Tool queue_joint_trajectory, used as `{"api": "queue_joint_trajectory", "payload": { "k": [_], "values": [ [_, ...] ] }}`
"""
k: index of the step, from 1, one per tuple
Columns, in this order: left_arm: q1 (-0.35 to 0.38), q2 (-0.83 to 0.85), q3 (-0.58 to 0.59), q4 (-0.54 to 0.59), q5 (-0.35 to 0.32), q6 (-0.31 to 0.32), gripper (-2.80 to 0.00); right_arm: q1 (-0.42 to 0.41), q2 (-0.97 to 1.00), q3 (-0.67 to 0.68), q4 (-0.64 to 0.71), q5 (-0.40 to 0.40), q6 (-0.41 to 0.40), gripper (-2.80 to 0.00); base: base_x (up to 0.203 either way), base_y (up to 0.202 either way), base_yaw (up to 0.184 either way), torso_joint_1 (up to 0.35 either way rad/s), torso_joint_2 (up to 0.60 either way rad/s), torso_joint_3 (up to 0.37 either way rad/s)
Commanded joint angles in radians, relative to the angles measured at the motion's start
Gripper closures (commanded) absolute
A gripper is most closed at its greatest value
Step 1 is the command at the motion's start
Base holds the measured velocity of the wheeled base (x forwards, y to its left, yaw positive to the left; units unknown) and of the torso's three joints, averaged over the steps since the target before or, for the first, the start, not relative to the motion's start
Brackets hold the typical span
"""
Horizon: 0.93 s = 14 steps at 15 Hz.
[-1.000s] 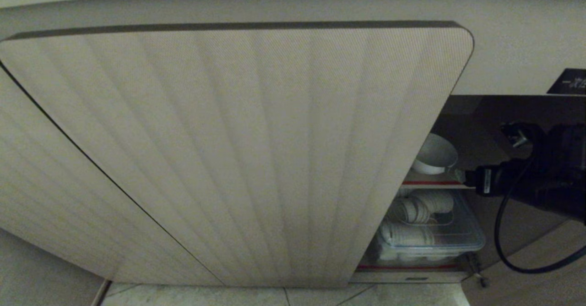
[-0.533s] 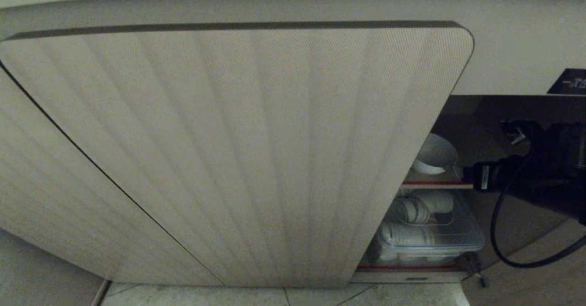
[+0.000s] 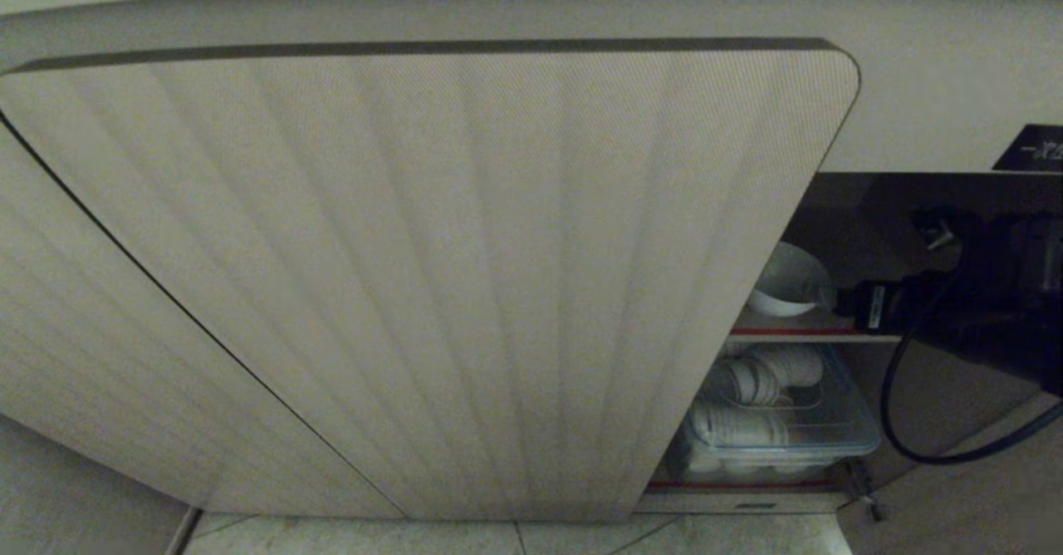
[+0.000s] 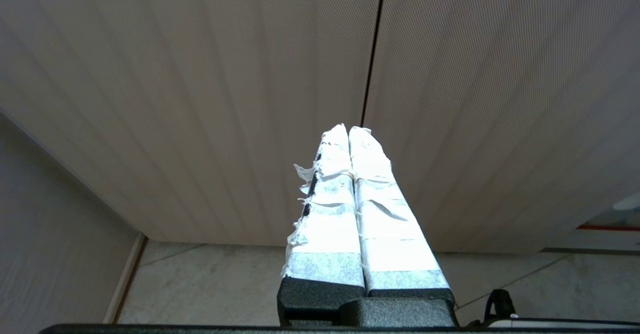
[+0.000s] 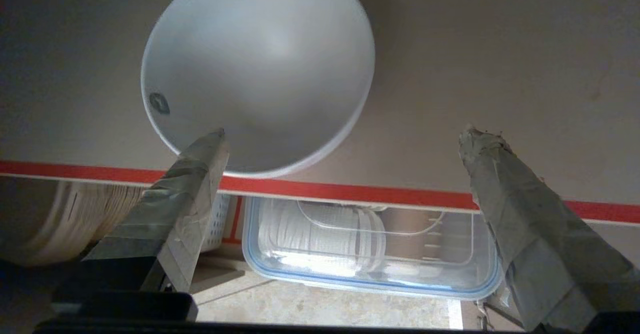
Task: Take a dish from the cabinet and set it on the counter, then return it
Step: Take the bowl from the cabinet
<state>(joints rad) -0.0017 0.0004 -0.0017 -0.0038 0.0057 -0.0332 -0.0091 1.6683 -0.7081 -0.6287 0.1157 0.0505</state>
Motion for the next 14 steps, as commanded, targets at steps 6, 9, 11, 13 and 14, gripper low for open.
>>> {"api": "queue_joint_trajectory", "payload": {
  "k": [6, 9, 11, 13, 14],
  "values": [
    [0.0, 0.0, 0.0, -0.001, 0.0, -0.001, 0.0, 0.0, 0.04, -0.095, 0.07, 0.002, 0.006, -2.8, 0.0, 0.0, 0.0, 0.0, 0.0, 0.0],
    [0.0, 0.0, 0.0, -0.001, 0.0, -0.001, 0.0, 0.001, 0.067, -0.125, 0.086, 0.002, 0.008, -2.8, 0.0, 0.0, 0.0, 0.0, 0.0, 0.0],
    [0.0, 0.0, 0.0, -0.001, 0.0, -0.001, 0.0, 0.001, 0.077, -0.13, 0.087, 0.002, 0.008, -2.8, 0.0, 0.0, 0.0, 0.0, 0.0, 0.0],
    [0.0, 0.0, 0.0, -0.001, 0.0, -0.001, 0.0, 0.0, 0.082, -0.134, 0.089, 0.002, 0.009, -2.8, 0.0, 0.0, 0.0, 0.0, 0.0, 0.0],
    [0.0, 0.0, 0.0, -0.001, 0.0, -0.001, 0.0, 0.0, 0.083, -0.137, 0.094, 0.004, 0.011, -2.8, 0.0, 0.0, 0.0, 0.0, 0.0, 0.0]
  ]
}}
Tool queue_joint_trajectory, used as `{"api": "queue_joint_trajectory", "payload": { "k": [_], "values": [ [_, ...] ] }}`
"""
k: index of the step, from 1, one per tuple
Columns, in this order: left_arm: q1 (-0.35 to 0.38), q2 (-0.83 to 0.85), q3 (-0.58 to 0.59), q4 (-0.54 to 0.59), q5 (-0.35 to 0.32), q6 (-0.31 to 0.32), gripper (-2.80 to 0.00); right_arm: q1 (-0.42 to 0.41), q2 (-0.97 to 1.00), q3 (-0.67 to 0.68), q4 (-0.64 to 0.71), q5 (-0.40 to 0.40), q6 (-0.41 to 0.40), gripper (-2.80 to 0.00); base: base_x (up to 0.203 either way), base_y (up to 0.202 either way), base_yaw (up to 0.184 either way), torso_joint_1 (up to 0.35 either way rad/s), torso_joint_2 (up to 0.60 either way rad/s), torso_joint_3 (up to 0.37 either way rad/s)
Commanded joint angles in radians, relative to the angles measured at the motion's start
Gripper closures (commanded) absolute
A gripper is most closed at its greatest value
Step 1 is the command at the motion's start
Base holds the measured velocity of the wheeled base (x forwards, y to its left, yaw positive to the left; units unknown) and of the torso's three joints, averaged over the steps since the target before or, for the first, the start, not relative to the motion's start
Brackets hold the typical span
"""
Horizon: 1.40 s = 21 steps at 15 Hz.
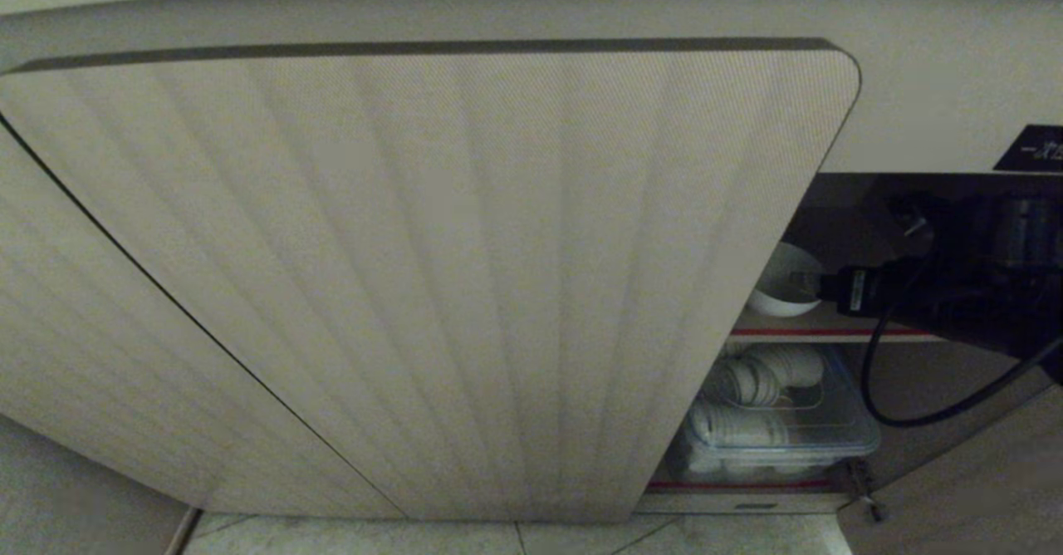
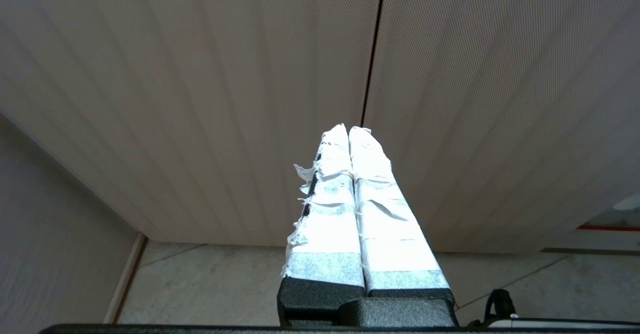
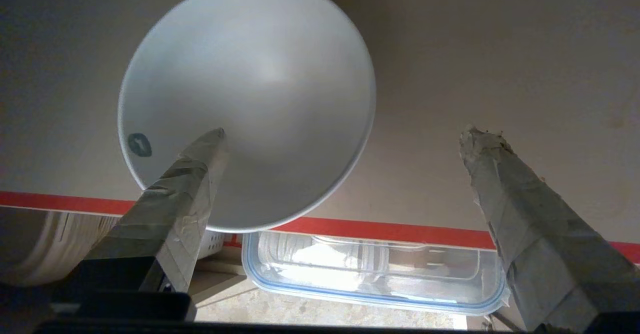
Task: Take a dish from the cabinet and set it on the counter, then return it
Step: Take the bowl from the cabinet
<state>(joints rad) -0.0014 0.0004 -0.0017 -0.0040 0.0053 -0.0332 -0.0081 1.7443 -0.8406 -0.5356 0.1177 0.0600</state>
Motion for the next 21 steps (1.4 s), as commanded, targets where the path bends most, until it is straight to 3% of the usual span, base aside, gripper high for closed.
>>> {"api": "queue_joint_trajectory", "payload": {
  "k": [1, 21],
  "values": [
    [0.0, 0.0, 0.0, -0.001, 0.0, -0.001, 0.0, -0.001, 0.012, -0.012, 0.012, 0.001, 0.005, -2.8, 0.0, 0.0, 0.0, 0.0, 0.0, 0.0],
    [0.0, 0.0, 0.0, -0.001, 0.001, -0.001, 0.0, 0.007, 0.075, -0.106, 0.092, 0.002, 0.024, -2.8, 0.0, 0.0, 0.0, 0.0, 0.0, 0.0]
  ]
}}
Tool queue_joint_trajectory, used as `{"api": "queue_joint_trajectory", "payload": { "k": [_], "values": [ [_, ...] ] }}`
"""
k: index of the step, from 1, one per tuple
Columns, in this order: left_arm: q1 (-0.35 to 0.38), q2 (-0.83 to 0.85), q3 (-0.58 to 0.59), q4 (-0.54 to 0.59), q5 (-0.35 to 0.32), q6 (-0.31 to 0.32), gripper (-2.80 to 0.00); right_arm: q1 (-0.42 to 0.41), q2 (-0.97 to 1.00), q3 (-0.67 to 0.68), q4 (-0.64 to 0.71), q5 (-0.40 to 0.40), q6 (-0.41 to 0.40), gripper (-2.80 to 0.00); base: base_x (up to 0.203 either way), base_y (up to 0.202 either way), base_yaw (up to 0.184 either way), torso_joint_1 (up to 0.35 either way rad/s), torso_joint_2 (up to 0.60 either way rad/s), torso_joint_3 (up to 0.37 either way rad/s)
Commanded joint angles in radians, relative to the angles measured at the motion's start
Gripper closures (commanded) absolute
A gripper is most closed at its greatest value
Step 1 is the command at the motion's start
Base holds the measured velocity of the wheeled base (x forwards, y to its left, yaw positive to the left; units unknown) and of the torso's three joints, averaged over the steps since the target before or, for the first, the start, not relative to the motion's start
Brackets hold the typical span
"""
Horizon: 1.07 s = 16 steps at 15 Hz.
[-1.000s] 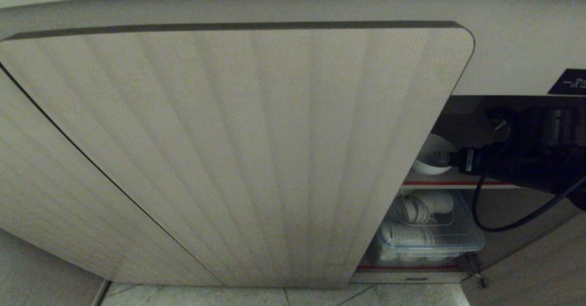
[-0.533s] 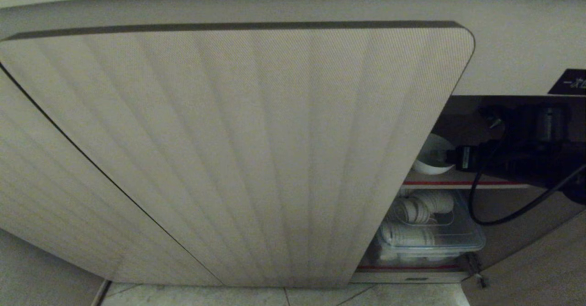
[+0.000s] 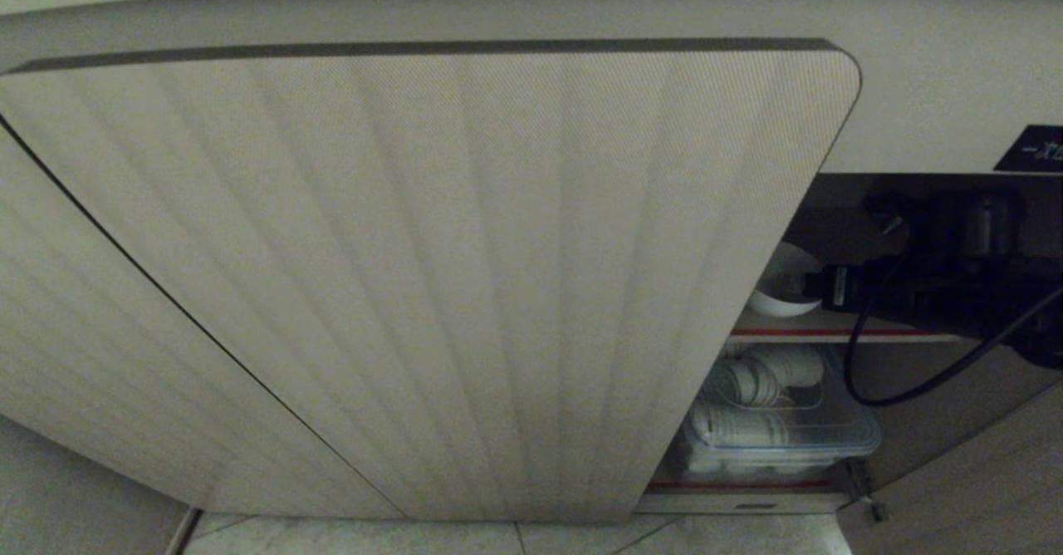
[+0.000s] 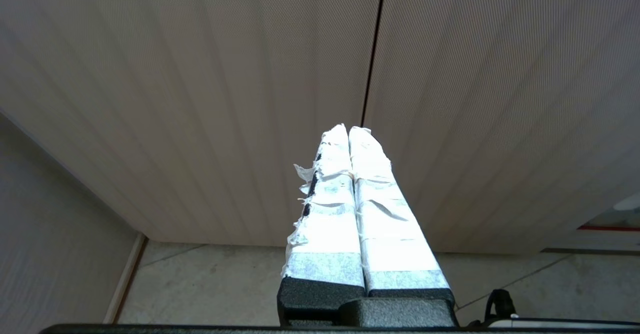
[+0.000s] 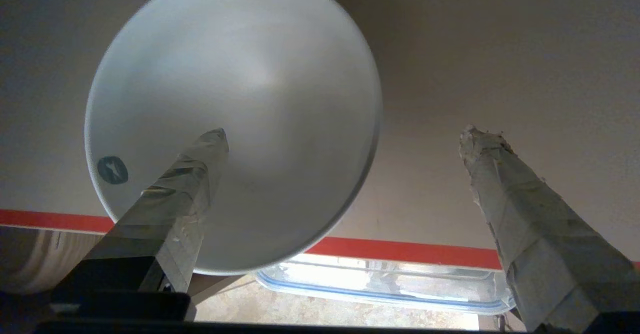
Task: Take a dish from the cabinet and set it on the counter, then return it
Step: Take the bowl from the cabinet
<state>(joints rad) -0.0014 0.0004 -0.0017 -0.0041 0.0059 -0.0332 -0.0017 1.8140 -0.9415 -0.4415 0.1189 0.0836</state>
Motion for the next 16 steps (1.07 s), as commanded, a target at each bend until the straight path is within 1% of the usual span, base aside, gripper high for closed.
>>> {"api": "queue_joint_trajectory", "payload": {
  "k": [1, 14, 15, 16],
  "values": [
    [0.0, 0.0, 0.0, 0.0, 0.0, -0.001, 0.0, 0.002, 0.007, -0.007, -0.002, 0.001, -0.001, -2.8, 0.0, 0.0, 0.0, 0.0, 0.0, 0.0],
    [0.0, 0.0, 0.0, 0.0, 0.0, -0.001, 0.0, 0.017, 0.047, -0.024, -0.013, -0.005, -0.008, -2.8, 0.0, 0.0, 0.0, 0.0, 0.0, 0.0],
    [0.0, 0.0, 0.0, 0.0, 0.0, -0.001, 0.0, 0.017, 0.048, -0.03, -0.011, -0.01, -0.008, -2.8, 0.0, 0.0, 0.0, 0.0, 0.0, 0.0],
    [0.0, 0.0, 0.0, 0.0, 0.0, -0.001, 0.0, 0.017, 0.055, -0.05, -0.004, -0.044, -0.006, -2.8, 0.0, 0.0, 0.0, 0.0, 0.0, 0.0]
  ]
}}
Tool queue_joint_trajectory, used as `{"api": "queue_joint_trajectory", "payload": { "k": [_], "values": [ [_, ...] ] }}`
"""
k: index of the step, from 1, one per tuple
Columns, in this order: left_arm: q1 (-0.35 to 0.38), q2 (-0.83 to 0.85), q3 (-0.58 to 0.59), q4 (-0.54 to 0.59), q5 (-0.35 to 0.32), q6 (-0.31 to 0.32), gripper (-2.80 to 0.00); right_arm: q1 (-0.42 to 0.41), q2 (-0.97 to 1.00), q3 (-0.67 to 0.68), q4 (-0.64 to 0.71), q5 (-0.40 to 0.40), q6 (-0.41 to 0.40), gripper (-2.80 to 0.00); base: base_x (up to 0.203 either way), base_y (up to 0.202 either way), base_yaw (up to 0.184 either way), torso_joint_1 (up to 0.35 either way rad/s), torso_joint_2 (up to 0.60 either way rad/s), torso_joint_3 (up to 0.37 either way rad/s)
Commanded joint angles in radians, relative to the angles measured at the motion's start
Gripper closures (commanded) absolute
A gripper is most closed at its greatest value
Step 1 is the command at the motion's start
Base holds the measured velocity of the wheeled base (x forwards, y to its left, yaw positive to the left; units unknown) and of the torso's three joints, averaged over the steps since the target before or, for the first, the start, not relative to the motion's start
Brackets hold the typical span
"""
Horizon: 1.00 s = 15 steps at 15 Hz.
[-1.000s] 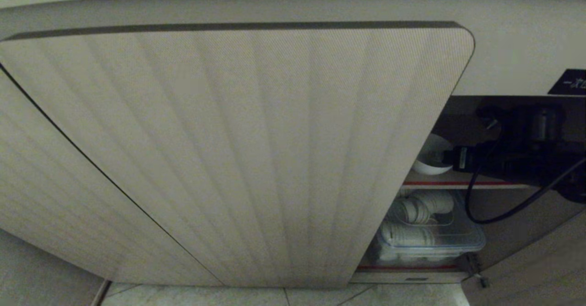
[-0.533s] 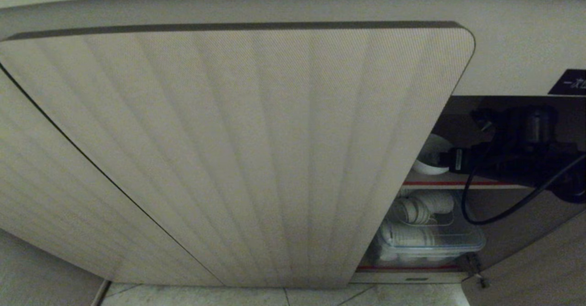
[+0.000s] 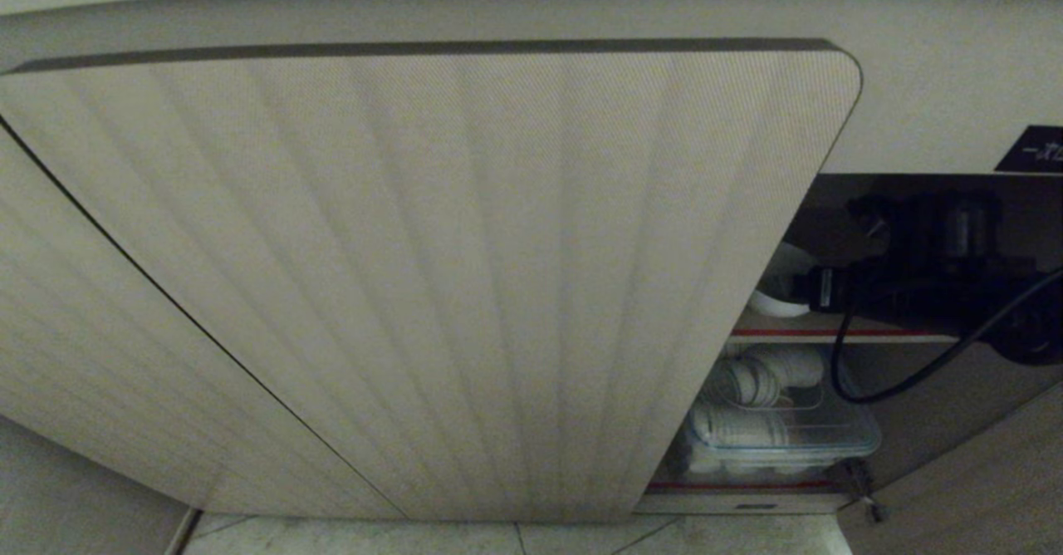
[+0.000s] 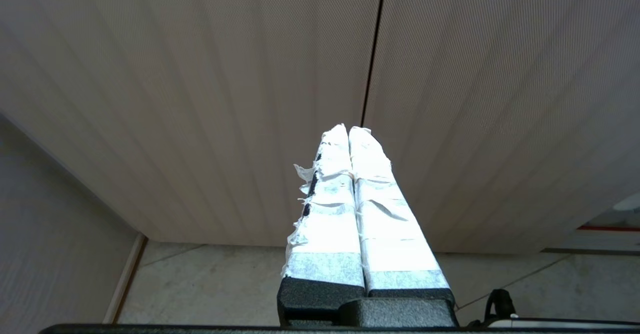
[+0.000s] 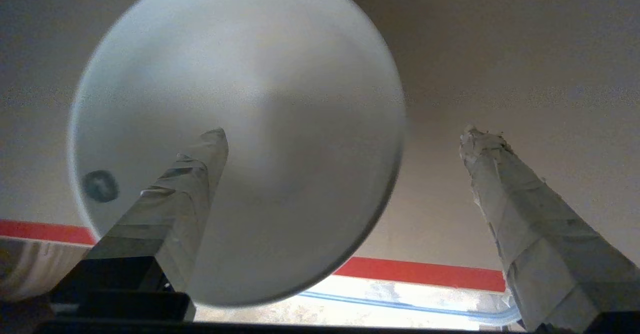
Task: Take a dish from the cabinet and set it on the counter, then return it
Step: Take the bowl from the cabinet
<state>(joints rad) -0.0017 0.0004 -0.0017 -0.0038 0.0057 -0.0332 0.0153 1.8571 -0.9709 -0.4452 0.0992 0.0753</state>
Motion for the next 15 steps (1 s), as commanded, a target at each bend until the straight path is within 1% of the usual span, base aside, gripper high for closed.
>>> {"api": "queue_joint_trajectory", "payload": {
  "k": [1, 15],
  "values": [
    [0.0, 0.0, 0.0, -0.001, -0.001, -0.001, 0.0, 0.0, 0.017, -0.028, 0.003, -0.039, 0.006, -2.8, 0.0, 0.0, 0.0, 0.0, 0.0, 0.0],
    [0.0, 0.0, 0.0, -0.001, 0.0, -0.001, 0.0, 0.0, 0.045, -0.051, 0.004, -0.049, 0.004, -2.8, 0.0, 0.0, 0.0, 0.0, 0.0, 0.0]
  ]
}}
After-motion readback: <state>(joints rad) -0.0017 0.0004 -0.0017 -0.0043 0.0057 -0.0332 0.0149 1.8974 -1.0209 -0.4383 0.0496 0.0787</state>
